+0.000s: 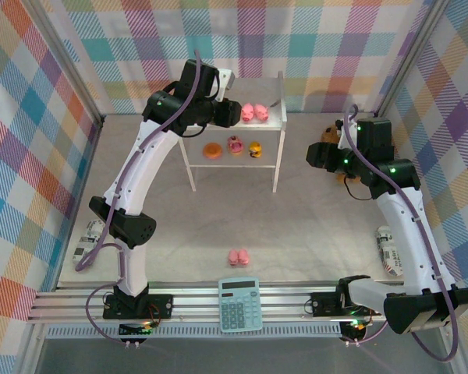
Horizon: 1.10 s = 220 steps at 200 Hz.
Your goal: Place and organize the plastic toys onto the shelf
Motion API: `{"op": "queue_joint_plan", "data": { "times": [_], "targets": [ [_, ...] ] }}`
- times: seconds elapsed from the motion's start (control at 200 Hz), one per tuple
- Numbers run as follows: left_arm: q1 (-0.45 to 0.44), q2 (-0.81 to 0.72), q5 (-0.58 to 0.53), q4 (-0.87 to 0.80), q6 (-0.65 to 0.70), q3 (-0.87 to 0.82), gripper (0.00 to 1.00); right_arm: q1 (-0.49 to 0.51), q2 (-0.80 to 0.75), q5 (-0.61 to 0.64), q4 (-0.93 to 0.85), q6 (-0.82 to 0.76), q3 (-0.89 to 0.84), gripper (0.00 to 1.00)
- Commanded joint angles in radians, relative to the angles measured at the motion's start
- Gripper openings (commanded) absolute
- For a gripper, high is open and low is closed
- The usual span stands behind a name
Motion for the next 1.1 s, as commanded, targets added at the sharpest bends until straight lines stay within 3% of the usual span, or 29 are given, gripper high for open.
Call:
{"op": "queue_joint_plan", "data": {
  "times": [0.0, 1.095],
  "targets": [
    [0.009, -0.022, 0.029, 0.007, -0.02, 0.018, 0.44, -0.004, -0.007, -0.019, 0.024, -0.001, 0.026, 0.59],
    [-0.017, -0.084, 0.037, 0.043, -0.053, -0.075, 0.43, -0.004, -0.05, -0.019, 0.017, -0.006, 0.022, 0.58]
  ]
}}
